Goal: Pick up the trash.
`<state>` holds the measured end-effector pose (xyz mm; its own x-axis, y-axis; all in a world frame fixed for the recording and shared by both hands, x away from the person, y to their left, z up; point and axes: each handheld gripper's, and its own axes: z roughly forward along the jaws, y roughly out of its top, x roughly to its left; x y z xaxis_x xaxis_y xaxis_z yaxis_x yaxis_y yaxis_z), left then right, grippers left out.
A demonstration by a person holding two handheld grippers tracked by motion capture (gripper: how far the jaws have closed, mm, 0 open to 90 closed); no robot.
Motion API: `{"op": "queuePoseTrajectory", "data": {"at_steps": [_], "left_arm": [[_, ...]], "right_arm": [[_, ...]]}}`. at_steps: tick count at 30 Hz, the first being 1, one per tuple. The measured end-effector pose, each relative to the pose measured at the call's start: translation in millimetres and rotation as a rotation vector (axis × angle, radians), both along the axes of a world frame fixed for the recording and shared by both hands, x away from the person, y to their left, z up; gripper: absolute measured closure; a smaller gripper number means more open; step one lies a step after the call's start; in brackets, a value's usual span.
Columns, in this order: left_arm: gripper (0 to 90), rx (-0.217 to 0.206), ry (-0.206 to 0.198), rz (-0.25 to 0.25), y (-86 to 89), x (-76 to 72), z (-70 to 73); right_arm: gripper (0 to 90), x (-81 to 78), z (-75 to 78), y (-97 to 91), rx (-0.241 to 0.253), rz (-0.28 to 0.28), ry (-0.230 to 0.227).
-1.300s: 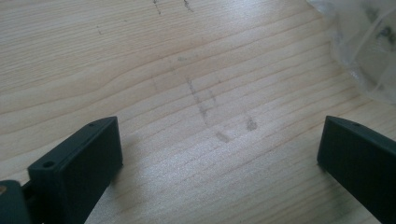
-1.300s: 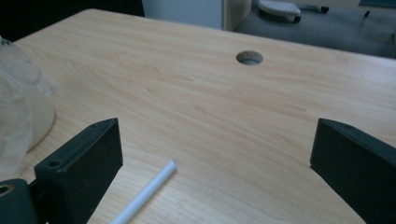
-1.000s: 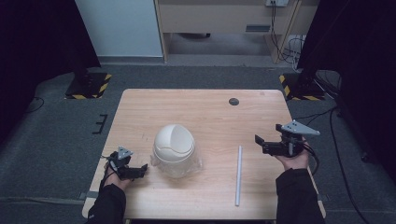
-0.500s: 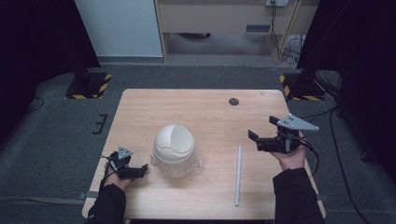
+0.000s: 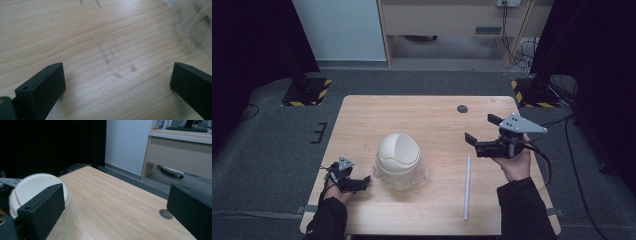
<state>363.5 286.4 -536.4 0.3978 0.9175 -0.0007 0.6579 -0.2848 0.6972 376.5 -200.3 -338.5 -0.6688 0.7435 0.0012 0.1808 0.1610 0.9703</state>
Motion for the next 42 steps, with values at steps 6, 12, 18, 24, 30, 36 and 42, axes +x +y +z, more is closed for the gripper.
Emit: {"op": "queuePoseTrajectory", "data": {"at_steps": [6,12,18,24,30,36,42], "left_arm": [[0.0,0.0,0.0,0.0,-0.1,0.1,0.0],[0.0,-0.001,0.0,-0.001,-0.1,0.2,0.0],[0.0,-0.001,0.0,-0.001,-0.2,0.3,0.0],[0.0,-0.001,0.0,-0.002,-0.2,0.4,0.0],[0.0,-0.001,0.0,-0.002,-0.3,0.4,0.0],[0.0,-0.001,0.0,-0.002,-0.4,0.5,0.0],[0.0,-0.001,0.0,-0.002,-0.4,0.5,0.0]], "right_arm": [[2.1,0.9,11.4,16.1,0.012,0.04,-0.019],[2.1,3.6,18.2,31.5,-0.005,0.068,-0.025],[1.7,5.9,23.2,48.9,0.0,0.094,-0.031],[1.7,7.9,27.9,68.6,-0.002,0.127,-0.038],[1.6,10.5,29.7,90.3,-0.007,0.163,-0.043],[2.5,13.6,21.9,103.0,-0.004,0.185,-0.018],[3.7,13.3,8.5,117.0,-0.026,0.228,0.019]]}}
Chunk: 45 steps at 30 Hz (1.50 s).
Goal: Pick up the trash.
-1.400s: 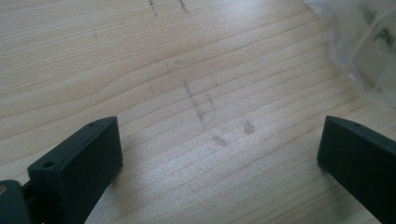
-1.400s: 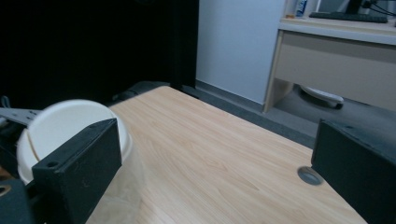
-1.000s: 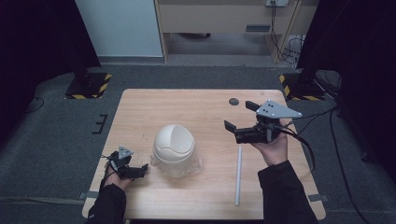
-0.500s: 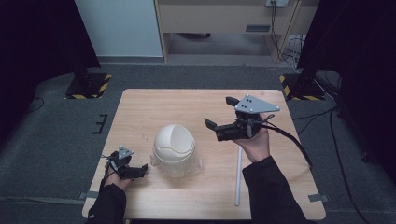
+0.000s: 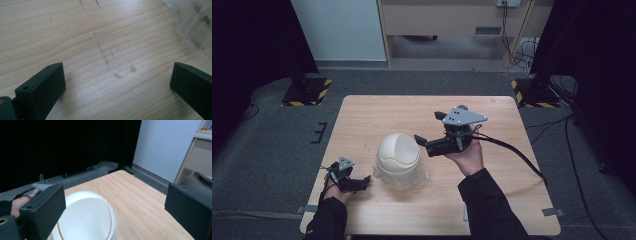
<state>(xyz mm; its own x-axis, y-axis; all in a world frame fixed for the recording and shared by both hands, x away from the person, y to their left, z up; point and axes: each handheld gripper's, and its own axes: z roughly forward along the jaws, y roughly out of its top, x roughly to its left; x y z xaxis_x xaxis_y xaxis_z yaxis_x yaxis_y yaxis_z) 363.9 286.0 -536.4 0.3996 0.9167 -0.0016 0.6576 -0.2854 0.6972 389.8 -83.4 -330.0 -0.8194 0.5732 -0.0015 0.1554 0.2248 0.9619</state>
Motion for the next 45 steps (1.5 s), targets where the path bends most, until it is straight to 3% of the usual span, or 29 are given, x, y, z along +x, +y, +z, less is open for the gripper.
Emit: {"op": "queuePoseTrajectory", "data": {"at_steps": [25,45], "left_arm": [[0.0,0.0,0.0,0.0,0.0,0.0,0.0],[0.0,0.0,-0.001,0.001,-0.3,0.1,-0.1]], "right_arm": [[8.0,-7.7,-63.0,49.7,-0.121,0.126,0.146],[9.8,-9.8,-93.4,67.6,-0.181,0.173,0.217]]}}
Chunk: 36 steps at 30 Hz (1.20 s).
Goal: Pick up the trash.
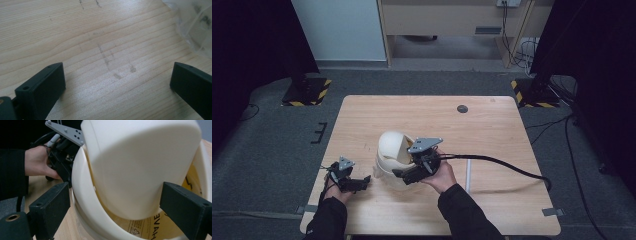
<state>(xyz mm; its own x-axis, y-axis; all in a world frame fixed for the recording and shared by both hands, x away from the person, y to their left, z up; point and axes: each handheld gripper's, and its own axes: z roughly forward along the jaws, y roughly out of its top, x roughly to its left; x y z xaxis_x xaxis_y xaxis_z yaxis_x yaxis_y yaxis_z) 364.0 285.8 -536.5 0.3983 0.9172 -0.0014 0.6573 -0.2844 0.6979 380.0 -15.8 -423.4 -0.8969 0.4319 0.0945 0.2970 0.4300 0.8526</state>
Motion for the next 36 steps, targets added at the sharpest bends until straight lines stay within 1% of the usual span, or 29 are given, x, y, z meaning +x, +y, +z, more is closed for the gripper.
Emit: {"op": "queuePoseTrajectory", "data": {"at_steps": [5,6,13,17,18,19,20,21,22,23,25,26,27,28,29,30,31,33,34,36], "left_arm": [[0.0,0.0,0.0,0.0,-0.1,0.0,0.0],[0.0,0.0,0.0,0.0,-0.1,0.0,0.0],[0.0,0.0,0.0,0.0,-0.1,0.0,0.0],[0.0,0.0,0.0,0.0,-0.1,0.0,0.0],[0.0,0.0,0.0,0.001,-0.1,0.0,0.0],[0.0,0.0,0.0,0.0,-0.1,0.0,0.0],[0.0,0.0,0.0,0.0,-0.1,0.0,0.0],[0.0,0.001,0.0,0.0,0.0,0.0,0.0],[0.0,0.001,0.0,0.0,0.0,0.0,0.0],[0.0,0.0,0.0,0.0,-0.1,0.0,0.0],[0.0,0.0,0.0,0.0,-0.1,0.0,0.0],[0.0,0.0,0.0,0.0,-0.1,0.0,0.0],[0.0,0.0,0.0,0.0,-0.1,0.0,0.0],[0.0,0.0,0.0,0.001,-0.1,0.0,0.0],[0.0,0.0,0.0,0.0,-0.1,0.0,0.0],[0.0,0.0,0.0,0.001,-0.1,0.0,0.0],[0.0,0.0,0.0,0.0,-0.1,0.0,0.0],[0.0,0.001,0.0,0.0,0.0,0.0,0.0],[0.0,0.001,0.0,0.0,-0.1,0.0,0.0],[0.0,0.001,0.0,0.0,0.0,0.0,0.0]], "right_arm": [[9.9,0.7,-3.2,2.0,-0.006,0.005,0.009],[10.2,0.9,-4.2,3.0,-0.005,0.004,0.021],[11.0,2.3,-5.1,3.8,-0.001,0.009,0.034],[11.3,1.4,-1.5,1.7,0.005,0.003,0.027],[11.4,0.0,4.5,-2.0,0.016,-0.002,0.012],[11.4,-0.9,8.8,-4.6,0.023,-0.004,0.007],[11.4,-0.9,8.8,-4.6,0.023,-0.004,0.007],[11.4,-2.8,19.9,-12.1,0.041,-0.011,-0.013],[11.4,-2.8,19.9,-12.1,0.041,-0.011,-0.013],[11.2,-4.1,32.2,-21.2,0.053,-0.022,-0.036],[10.9,-4.6,43.8,-31.4,0.054,-0.044,-0.064],[11.0,-4.3,48.6,-37.8,0.064,-0.057,-0.074],[11.0,-4.3,48.6,-37.8,0.064,-0.057,-0.074],[11.2,-3.5,52.6,-45.2,0.081,-0.074,-0.072],[11.2,-1.3,56.7,-57.4,0.099,-0.107,-0.072],[11.2,0.5,58.9,-70.5,0.112,-0.142,-0.074],[11.1,1.2,59.3,-77.1,0.118,-0.158,-0.076],[10.1,2.1,58.3,-96.0,0.123,-0.204,-0.07],[9.8,2.1,56.7,-104.0,0.123,-0.222,-0.067],[9.0,1.0,51.4,-118.1,0.109,-0.251,-0.057]]}}
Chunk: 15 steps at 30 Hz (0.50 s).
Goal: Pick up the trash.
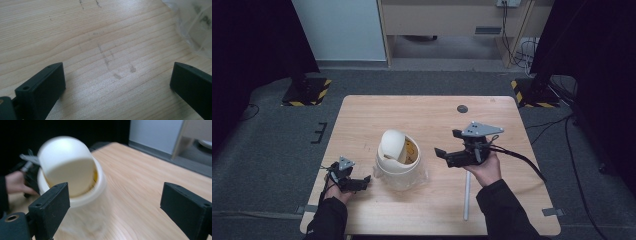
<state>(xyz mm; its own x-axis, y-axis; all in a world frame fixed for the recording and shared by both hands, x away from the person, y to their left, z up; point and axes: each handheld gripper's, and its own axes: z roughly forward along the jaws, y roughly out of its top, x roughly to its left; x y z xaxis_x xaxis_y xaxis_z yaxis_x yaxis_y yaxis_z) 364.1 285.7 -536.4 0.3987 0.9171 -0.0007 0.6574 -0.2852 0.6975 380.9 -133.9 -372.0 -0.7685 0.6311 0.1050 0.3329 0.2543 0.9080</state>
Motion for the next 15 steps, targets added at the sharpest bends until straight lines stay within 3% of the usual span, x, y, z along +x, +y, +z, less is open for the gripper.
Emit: {"op": "queuePoseTrajectory", "data": {"at_steps": [7,10,14,15], "left_arm": [[0.0,0.0,0.0,0.0,0.0,0.0,0.0],[0.0,0.0,0.0,0.0,0.0,0.0,0.0],[0.0,-0.001,-0.001,0.001,-0.1,0.0,0.0],[0.0,-0.001,-0.001,0.001,-0.1,0.0,0.0]], "right_arm": [[6.2,-6.0,-24.7,-33.4,-0.058,-0.078,0.063],[4.5,-10.2,-45.5,-50.3,-0.093,-0.108,0.106],[2.9,-14.1,-61.5,-59.4,-0.105,-0.133,0.14],[2.8,-16.3,-71.7,-63.1,-0.119,-0.153,0.156]]}}
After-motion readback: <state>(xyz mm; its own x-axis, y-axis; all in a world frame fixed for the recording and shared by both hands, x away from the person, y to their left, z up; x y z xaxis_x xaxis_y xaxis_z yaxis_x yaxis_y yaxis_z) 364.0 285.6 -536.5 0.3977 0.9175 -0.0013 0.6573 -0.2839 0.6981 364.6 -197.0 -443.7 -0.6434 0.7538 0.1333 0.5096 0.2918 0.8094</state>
